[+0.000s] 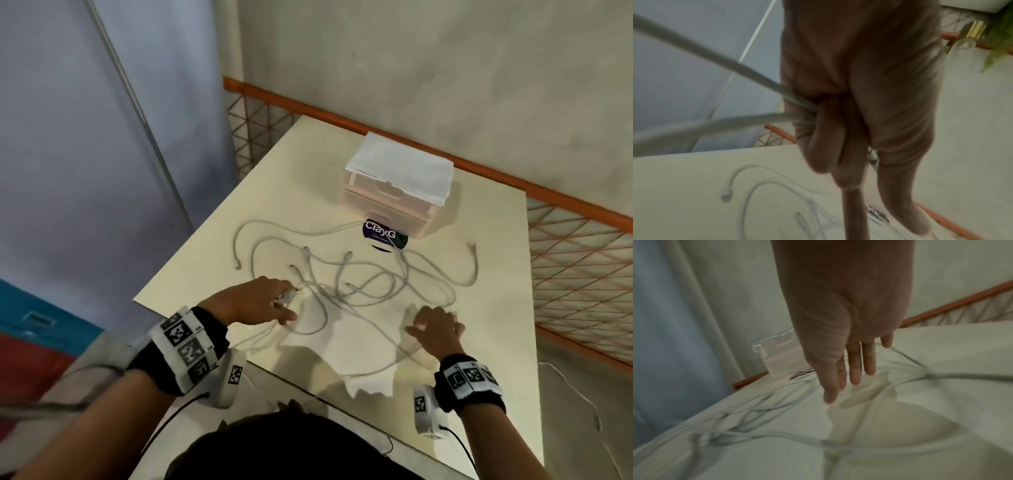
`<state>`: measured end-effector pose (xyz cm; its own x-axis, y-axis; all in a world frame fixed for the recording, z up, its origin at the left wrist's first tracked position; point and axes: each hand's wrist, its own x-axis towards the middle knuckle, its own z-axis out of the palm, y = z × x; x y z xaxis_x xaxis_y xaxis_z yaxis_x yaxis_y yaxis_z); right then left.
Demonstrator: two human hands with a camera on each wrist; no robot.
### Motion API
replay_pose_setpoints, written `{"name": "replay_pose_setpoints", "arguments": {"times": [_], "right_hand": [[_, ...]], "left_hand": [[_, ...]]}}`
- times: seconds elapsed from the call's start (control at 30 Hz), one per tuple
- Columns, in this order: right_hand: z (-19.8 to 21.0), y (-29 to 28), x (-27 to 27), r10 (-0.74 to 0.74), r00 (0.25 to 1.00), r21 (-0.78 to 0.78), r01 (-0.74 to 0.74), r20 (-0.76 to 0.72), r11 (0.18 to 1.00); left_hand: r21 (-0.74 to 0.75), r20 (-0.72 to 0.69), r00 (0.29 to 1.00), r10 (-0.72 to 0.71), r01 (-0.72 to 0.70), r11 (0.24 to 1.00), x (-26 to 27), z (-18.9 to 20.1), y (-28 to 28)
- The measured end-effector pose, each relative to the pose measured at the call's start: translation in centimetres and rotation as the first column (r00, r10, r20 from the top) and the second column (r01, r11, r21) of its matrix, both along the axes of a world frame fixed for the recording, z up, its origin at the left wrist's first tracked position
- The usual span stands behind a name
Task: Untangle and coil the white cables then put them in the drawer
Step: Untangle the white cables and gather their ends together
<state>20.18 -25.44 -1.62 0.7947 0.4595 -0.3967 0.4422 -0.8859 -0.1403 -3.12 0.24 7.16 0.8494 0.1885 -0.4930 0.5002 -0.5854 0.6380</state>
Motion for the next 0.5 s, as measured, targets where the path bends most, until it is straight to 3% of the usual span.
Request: {"name": "replay_pose_setpoints", "arguments": {"times": [0.1, 0.23, 0.4, 0.5], "right_hand": [[-0.2, 5.5, -1.1, 0.098, 0.995, 0.305, -0.085, -0.029, 0.949], [-0.4, 13.2, -4.2, 0.379, 0.925, 0.505, -0.310, -0.037, 0.806], [-2.2, 19.2, -6.5, 0.453, 0.890, 0.543, -0.351, -0.061, 0.763], [-3.8, 20.8, -7.5, 0.398, 0.908, 0.468, -0.297, -0.129, 0.832]], "left_hand": [[0.006, 0.088, 0.988, 0.127, -0.128, 0.992, -1.1, 1.1, 1.2], [-0.068, 0.215, 0.923, 0.321, -0.313, 0.947, -2.2, 3.2, 1.7], [-0.290, 0.178, 0.849, 0.497, -0.438, 0.851, -3.8, 5.4, 2.0], [-0.439, 0.147, 0.785, 0.601, -0.493, 0.751, -4.2, 6.0, 2.4]]}}
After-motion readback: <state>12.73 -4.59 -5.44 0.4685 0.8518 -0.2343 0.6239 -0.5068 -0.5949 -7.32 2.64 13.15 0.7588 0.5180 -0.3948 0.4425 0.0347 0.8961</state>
